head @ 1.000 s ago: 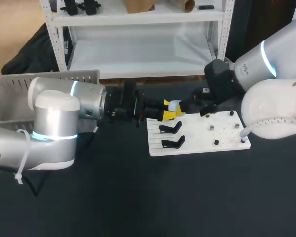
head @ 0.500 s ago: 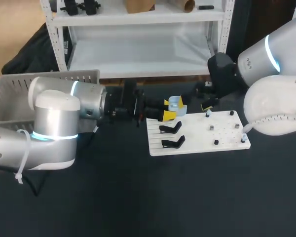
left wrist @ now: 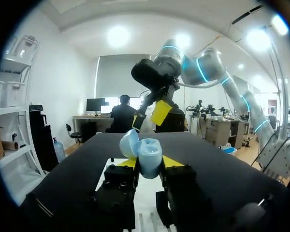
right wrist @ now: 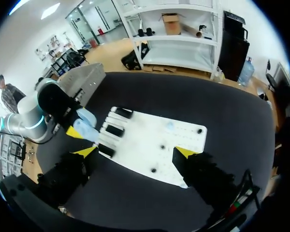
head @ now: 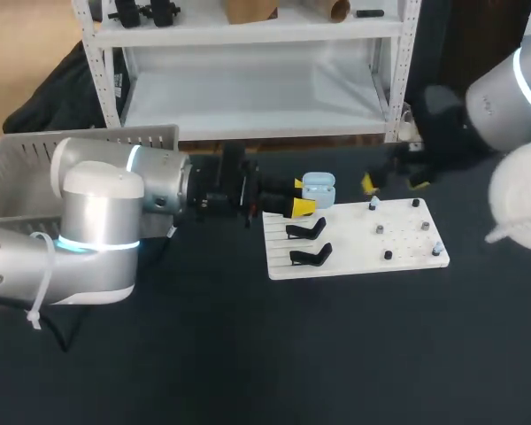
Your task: Pick up each earbud case from the left stands, insert the matching earbuds, close the lid, and place the case in the box.
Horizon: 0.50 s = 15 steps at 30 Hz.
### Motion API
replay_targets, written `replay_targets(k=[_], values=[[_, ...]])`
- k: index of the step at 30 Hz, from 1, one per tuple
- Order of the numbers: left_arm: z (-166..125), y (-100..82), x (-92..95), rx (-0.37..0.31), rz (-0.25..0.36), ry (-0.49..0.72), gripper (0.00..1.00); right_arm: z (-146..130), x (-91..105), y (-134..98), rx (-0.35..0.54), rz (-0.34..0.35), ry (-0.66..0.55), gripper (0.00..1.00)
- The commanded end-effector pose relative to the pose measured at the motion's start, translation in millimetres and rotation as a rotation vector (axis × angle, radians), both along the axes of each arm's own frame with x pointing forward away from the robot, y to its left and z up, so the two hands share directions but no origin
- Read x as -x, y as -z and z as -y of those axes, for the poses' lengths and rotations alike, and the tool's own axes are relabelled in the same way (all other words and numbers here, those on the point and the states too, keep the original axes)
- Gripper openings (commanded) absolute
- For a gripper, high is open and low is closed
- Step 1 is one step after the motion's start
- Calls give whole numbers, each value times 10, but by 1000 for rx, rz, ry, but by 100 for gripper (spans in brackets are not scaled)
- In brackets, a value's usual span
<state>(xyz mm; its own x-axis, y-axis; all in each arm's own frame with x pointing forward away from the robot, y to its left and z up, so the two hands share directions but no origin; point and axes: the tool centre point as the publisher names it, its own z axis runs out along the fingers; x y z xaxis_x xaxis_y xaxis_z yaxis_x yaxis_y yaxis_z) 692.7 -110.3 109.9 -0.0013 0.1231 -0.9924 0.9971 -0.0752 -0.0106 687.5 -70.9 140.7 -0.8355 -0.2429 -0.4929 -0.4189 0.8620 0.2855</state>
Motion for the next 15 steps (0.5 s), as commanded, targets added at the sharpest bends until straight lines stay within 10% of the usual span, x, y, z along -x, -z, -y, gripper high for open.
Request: replay_targets(k=[1,8,15], values=[[2,1,-5,-1,0,1,0,253,227,-123,221,45,123,100],[2,1,-5,-1,0,1,0,420,397,61,364,-38,145,98],[2,1,-5,-1,0,1,0,468,583,278,458,-140,145,73]])
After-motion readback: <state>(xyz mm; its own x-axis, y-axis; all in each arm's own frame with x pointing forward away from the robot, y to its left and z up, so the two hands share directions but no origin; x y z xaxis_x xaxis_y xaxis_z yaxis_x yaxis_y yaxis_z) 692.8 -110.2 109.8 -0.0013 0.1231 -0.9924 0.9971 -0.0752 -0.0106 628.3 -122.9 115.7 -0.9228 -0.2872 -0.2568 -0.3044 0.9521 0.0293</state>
